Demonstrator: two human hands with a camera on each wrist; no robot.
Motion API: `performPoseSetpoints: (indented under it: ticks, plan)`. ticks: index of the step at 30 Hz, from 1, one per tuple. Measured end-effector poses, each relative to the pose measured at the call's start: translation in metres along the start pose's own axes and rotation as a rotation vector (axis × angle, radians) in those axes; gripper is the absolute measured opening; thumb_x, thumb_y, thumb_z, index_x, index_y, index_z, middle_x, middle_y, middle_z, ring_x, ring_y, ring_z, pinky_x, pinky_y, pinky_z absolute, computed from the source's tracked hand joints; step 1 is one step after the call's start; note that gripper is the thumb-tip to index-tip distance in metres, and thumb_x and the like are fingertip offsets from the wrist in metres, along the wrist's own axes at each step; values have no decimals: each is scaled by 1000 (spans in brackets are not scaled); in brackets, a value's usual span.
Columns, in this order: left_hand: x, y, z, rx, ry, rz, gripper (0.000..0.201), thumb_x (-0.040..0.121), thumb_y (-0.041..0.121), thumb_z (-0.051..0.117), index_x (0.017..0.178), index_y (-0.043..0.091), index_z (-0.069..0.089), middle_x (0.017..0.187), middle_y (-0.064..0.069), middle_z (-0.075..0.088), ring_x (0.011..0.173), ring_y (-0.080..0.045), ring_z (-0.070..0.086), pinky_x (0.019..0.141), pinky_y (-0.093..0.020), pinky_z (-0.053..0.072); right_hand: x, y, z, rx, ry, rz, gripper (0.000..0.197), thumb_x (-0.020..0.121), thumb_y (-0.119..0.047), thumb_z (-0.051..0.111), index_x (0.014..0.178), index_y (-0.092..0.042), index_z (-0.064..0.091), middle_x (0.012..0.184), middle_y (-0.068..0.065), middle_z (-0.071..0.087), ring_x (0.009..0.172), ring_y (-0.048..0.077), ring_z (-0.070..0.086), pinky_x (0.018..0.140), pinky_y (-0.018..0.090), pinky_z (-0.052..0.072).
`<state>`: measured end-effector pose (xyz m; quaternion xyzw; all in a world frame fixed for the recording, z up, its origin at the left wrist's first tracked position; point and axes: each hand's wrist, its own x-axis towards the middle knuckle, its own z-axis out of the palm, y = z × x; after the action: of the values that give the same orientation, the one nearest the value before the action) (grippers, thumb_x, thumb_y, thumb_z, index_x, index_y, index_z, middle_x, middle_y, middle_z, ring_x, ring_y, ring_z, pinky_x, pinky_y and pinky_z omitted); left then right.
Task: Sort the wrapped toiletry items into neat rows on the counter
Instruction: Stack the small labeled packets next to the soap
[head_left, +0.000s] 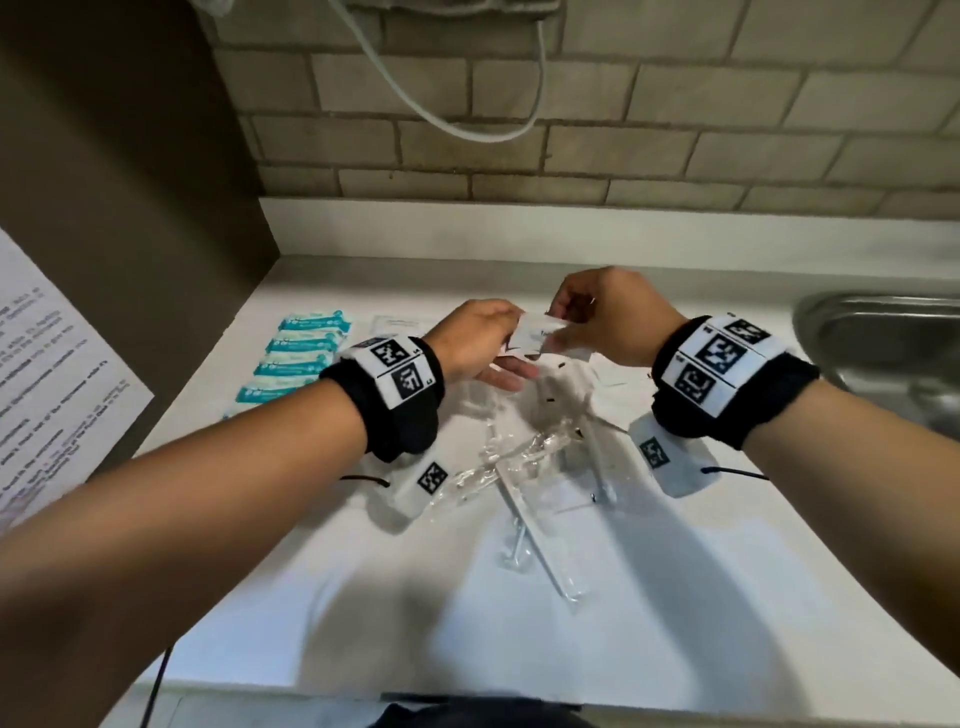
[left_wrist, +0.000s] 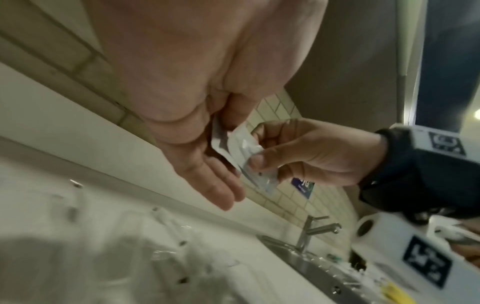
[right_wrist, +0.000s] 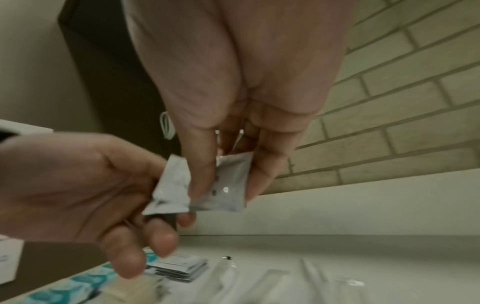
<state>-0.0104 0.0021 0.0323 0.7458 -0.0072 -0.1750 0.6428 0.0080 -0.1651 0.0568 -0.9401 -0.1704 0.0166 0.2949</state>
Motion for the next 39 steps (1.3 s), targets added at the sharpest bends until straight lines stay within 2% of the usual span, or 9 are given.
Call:
performPoseSetpoints:
  ticks: [3,8,11,15,22,25,29,34,39]
  plan:
    - [7,9,27,-68,-53,0,28,101,41,44,110,15,50,79,-3,55,85,-37,70,81,-49,58,-7,26,-13,41,92,94,32,66,-21,87,82,-12,61,62,-7,49,54,8,42,48,13,35]
    - [33,8,49,106,-39,52,30,102,10,46,131,4,45,94,-12,57,63,-19,71,54,-28,59,-17,60,-21,-33,67,178,48,58,-34,91,84,-13,57,68,-3,53,56,11,46,51,26,38]
    - [46,10,50,104,64,74,27,102,8,41,128,3,46,108,-19,56,54,-13,69,46,-24,54,-21,80,-16,-226,-120,264,51,60,-37,89,92,-15,56,86,-2,58,75,17,52,58,27,40]
    - [54,16,53,91,116,87,16,101,5,37,112,6,49,98,-13,62,49,-11,66,47,-22,53,-29,97,8,-350,-392,209,52,69,-26,83,112,-15,58,115,4,64,101,23,59,80,29,47]
    - [58,12,64,106,144,85,18,102,5,37,114,6,50,94,-4,61,50,-9,66,50,-22,54,-19,103,8,-444,-479,134,38,75,-21,75,110,-9,63,106,7,70,97,25,66,75,29,51]
    - [60,9,63,93,182,83,16,102,5,37,112,7,49,92,-4,61,49,-9,66,49,-22,53,-3,117,-13,-299,-392,150,36,77,-19,73,110,-14,59,106,4,70,95,24,66,80,32,54]
    - [67,12,60,85,217,91,13,102,5,38,108,8,50,93,-7,62,49,-9,65,49,-22,53,26,135,-37,-290,-255,120,17,82,-13,62,95,-22,56,98,2,73,87,22,68,82,38,57]
    - [78,21,66,78,217,99,14,103,5,37,108,9,49,93,-8,62,50,-8,66,46,-19,53,41,144,-23,-398,-385,77,29,81,-14,67,109,-18,61,111,2,69,101,26,64,89,39,54]
    - [87,21,74,95,179,90,14,103,6,38,109,7,50,95,-9,61,51,-9,66,49,-20,53,41,152,9,-608,-435,-14,24,82,-31,63,98,-13,63,97,6,62,88,29,62,68,29,44]
